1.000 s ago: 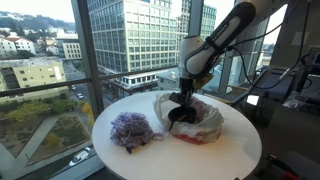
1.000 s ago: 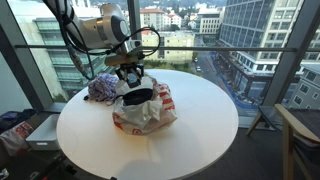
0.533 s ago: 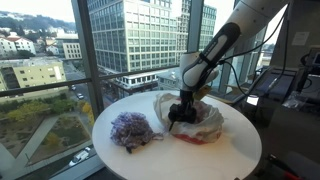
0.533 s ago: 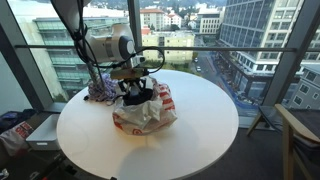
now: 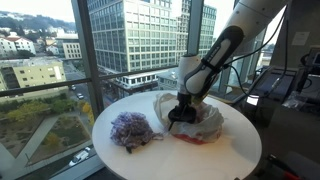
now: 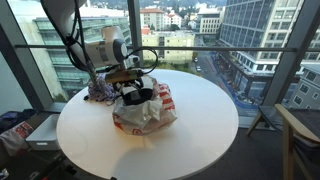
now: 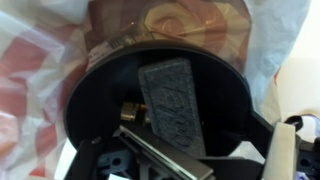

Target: Put the items, which are on the table, in the plastic

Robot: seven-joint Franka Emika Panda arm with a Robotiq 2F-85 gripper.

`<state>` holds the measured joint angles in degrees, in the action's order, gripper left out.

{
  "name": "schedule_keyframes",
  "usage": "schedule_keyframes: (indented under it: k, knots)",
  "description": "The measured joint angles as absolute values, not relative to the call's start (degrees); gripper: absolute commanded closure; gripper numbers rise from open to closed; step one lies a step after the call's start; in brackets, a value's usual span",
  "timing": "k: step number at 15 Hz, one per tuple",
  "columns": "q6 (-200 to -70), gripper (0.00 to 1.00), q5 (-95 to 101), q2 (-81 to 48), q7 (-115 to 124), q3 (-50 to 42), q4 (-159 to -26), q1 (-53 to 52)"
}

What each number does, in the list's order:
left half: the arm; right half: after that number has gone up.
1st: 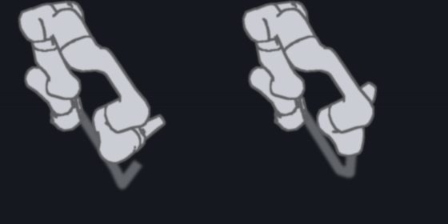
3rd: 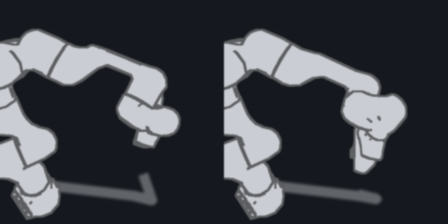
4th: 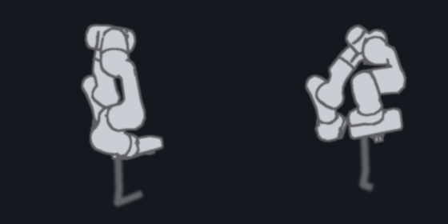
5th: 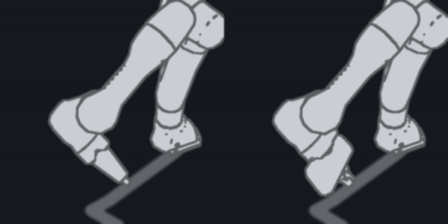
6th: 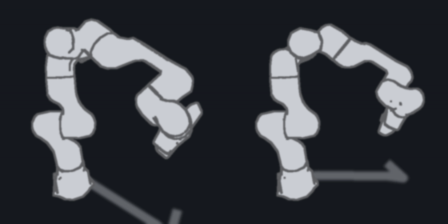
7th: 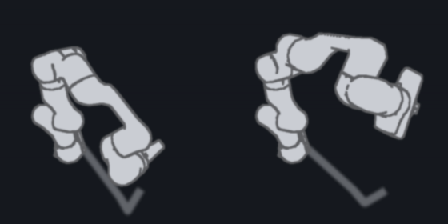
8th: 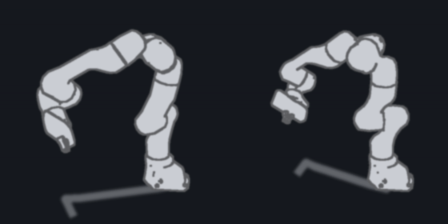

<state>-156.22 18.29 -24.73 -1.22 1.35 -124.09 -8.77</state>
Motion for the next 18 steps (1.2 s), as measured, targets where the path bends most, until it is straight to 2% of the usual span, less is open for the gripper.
schedule_keyframes:
  k: [9,14,18]
  knots:
    - [-158.26,0.0,9.51,-18.8,-1.33,12.99,-126.82,-12.82]
    - [-157.88,0.0,12.07,-22.71,-0.96,12.33,-120.87,-17.79]
    - [-157.88,0.0,12.11,-23.64,-0.97,12.23,-120.58,-17.94]
